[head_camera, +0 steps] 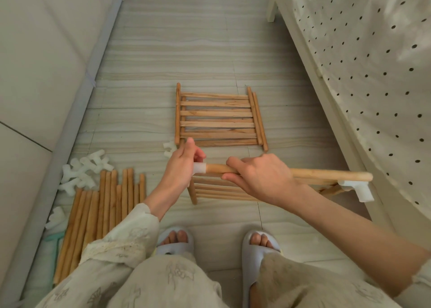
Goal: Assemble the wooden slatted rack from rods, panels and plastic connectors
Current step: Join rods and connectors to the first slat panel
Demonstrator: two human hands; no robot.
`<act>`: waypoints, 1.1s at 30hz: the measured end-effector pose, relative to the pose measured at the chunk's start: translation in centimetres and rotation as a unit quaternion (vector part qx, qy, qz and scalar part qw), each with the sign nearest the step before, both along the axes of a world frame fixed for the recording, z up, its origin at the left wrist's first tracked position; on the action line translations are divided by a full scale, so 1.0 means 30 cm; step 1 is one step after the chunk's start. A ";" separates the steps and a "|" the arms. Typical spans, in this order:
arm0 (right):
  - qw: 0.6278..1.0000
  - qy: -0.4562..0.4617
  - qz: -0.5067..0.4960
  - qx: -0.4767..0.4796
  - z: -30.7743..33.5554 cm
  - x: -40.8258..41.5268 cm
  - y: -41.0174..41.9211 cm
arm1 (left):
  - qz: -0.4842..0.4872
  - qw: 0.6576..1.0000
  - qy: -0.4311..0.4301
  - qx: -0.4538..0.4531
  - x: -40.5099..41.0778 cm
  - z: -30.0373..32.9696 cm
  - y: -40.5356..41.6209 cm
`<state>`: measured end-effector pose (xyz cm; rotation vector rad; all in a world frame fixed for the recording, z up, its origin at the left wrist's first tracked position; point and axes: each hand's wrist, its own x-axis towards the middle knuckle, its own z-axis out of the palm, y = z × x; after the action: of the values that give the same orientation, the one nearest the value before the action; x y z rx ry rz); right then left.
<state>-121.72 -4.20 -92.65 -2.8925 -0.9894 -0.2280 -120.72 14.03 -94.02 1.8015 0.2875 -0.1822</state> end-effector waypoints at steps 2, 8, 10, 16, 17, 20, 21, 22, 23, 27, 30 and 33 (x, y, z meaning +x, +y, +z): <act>1.000 0.009 0.019 0.011 -0.009 0.008 0.005 | -0.003 1.000 -0.007 0.004 -0.007 -0.005 0.004; 0.985 0.172 0.008 -0.006 0.040 0.042 0.023 | -0.022 0.998 -0.033 0.046 -0.009 -0.008 0.008; 0.982 0.191 0.003 0.000 0.054 0.042 0.029 | -0.028 0.998 -0.038 0.049 -0.006 -0.008 0.009; 0.994 0.101 -0.041 -0.026 0.051 0.055 0.041 | -0.002 0.998 -0.027 0.062 0.021 -0.001 -0.010; 0.994 0.091 -0.057 -0.014 0.044 0.053 0.036 | 0.001 0.998 -0.018 0.064 0.031 0.002 -0.018; 0.994 0.047 -0.068 0.075 0.041 0.020 -0.020 | -0.013 0.996 -0.002 0.089 0.042 0.008 -0.008; 0.991 0.014 -0.084 0.104 0.044 0.003 -0.059 | -0.018 0.996 -0.002 0.088 0.042 0.009 0.001; 0.986 -0.022 -0.109 0.127 0.044 -0.016 -0.106 | -0.020 0.996 -0.006 0.084 0.041 0.009 0.010; 0.979 -0.051 -0.141 0.138 0.044 -0.035 -0.159 | -0.020 0.996 -0.013 0.087 0.041 0.011 0.013; 0.925 -0.103 -0.338 0.139 0.050 -0.107 -0.354 | -0.023 0.990 -0.044 0.131 0.037 0.014 0.006; 0.861 0.090 -0.465 0.183 0.043 -0.116 -0.442 | -0.054 0.971 -0.087 0.216 0.032 0.022 0.007; 0.811 0.220 -0.476 0.259 0.046 -0.100 -0.476 | -0.126 0.915 -0.136 0.358 0.038 0.031 0.006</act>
<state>-124.73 -18.48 -91.26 -2.4428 0.5665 0.1201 -119.59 14.22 -93.09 2.5620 -0.1035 0.0036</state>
